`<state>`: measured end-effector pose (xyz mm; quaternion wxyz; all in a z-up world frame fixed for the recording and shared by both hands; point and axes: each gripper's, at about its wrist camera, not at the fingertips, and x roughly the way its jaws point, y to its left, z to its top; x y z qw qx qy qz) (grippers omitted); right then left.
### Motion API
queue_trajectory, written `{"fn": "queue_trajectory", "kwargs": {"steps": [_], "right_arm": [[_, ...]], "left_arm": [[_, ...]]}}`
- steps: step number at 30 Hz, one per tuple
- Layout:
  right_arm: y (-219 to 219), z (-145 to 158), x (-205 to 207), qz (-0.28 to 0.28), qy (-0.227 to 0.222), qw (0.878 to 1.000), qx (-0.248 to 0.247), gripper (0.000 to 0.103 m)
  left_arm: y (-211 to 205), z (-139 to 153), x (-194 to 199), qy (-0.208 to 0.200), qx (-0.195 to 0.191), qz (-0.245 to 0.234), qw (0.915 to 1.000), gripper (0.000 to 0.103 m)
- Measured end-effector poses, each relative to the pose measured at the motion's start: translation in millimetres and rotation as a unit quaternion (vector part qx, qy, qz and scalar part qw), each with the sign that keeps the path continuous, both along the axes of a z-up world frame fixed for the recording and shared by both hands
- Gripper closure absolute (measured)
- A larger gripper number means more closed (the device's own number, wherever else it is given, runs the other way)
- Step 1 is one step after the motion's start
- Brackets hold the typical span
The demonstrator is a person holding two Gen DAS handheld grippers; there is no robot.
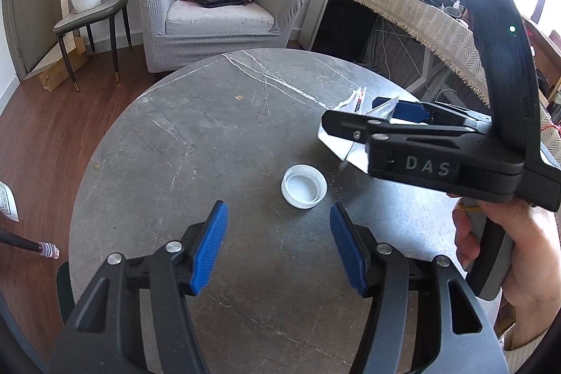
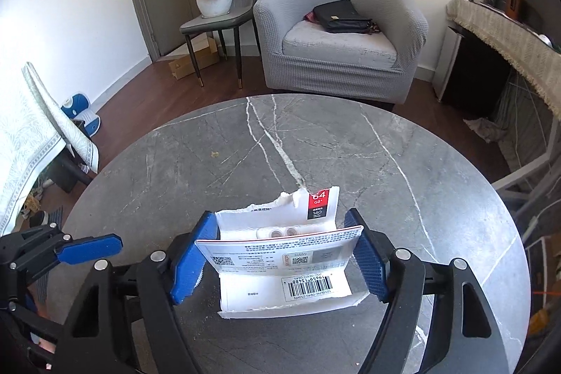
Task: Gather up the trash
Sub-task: 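Grasp the white card box with the right tool while the left tool grasps the white cup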
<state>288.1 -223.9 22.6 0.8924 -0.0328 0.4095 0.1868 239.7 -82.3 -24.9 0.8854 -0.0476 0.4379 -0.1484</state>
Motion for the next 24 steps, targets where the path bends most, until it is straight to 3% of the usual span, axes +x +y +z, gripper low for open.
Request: {"fn": "queue_trajectory", "kwargs": {"steps": [9, 24], "right_arm": [[-28.4, 11.9, -16.3, -0.032, -0.01, 0.999, 0.031, 0.027], [-38.2, 7.5, -20.6, -0.032, -0.005, 0.999, 0.038, 0.027]], "left_arm": [[-22.4, -3.1, 9.2, 0.005, 0.03, 0.0, 0.9996, 0.054], [-47.5, -6.1, 21.0, 0.0, 0.075, 0.012, 0.9971, 0.06]]}}
